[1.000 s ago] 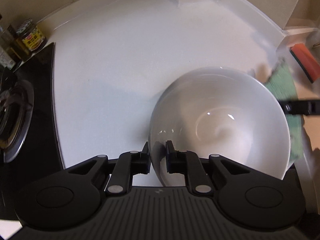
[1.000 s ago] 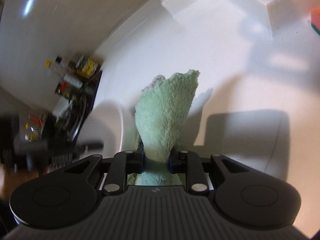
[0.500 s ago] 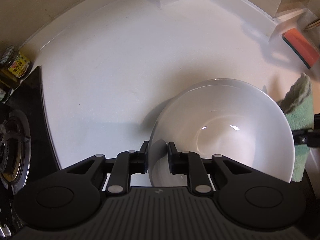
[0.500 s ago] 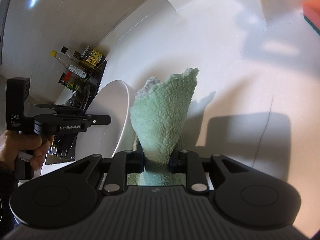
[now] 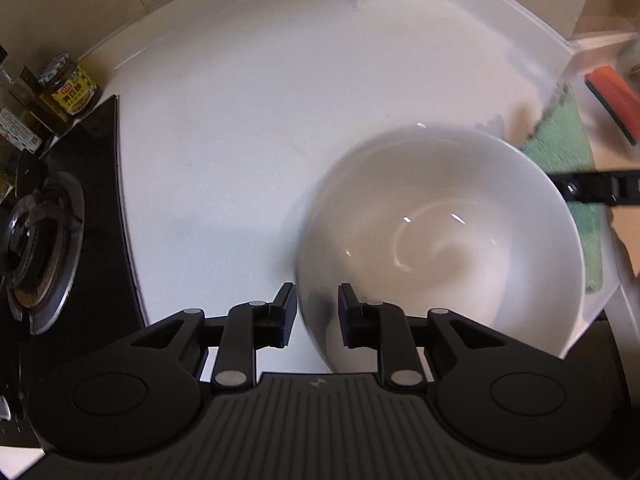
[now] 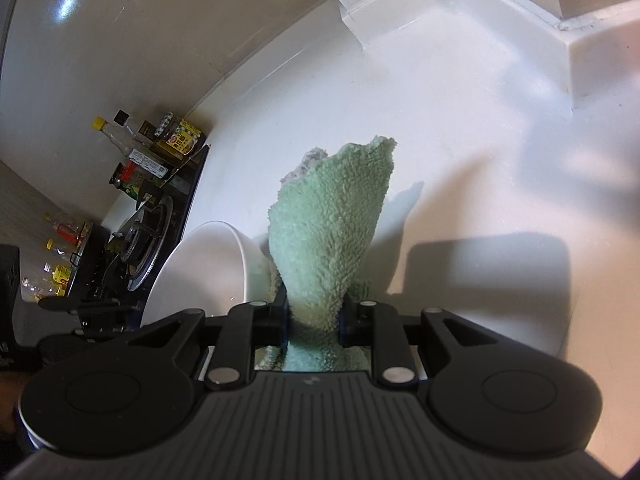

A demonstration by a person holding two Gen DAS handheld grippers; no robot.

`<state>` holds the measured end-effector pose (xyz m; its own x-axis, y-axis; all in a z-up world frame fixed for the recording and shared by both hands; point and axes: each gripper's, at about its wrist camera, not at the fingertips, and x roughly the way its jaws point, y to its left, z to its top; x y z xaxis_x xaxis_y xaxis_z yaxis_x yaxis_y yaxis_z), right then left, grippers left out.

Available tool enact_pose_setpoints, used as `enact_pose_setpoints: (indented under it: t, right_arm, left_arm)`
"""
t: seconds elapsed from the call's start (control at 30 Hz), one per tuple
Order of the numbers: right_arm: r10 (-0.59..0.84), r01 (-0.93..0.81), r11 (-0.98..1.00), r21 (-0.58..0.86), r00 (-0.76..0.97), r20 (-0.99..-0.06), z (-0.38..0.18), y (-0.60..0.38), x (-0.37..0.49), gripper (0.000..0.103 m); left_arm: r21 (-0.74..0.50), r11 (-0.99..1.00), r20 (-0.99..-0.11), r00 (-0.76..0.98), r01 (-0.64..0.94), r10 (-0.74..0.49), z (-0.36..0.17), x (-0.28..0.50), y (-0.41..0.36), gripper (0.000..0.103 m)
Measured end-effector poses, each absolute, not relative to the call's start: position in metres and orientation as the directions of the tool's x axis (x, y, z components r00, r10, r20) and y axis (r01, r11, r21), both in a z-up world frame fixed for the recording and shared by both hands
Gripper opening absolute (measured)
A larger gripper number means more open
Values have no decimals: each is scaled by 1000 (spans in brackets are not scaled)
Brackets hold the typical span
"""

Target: Clean bowl

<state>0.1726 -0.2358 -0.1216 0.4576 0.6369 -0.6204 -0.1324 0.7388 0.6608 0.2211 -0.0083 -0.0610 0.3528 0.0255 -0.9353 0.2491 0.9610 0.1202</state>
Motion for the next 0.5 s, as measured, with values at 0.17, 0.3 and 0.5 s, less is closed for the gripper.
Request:
enact_pose_setpoints:
  t: [0.17,0.3,0.5]
  right_arm:
    - [644,-111,726,679,457,-614,-122,-239,159,19]
    - [656,-87,712,697,438,-615,-120,-242,135,19]
    - [652,-74,716,694,425,-628,-120,-238,131,19]
  left_arm:
    - [84,964,-934,357,254,-12,-61,237,-10,17]
    - [71,970,-928,371,234,-22,-61,236,-8,17]
    - [115,974,-919,393,197,29,-59,220,-15,16]
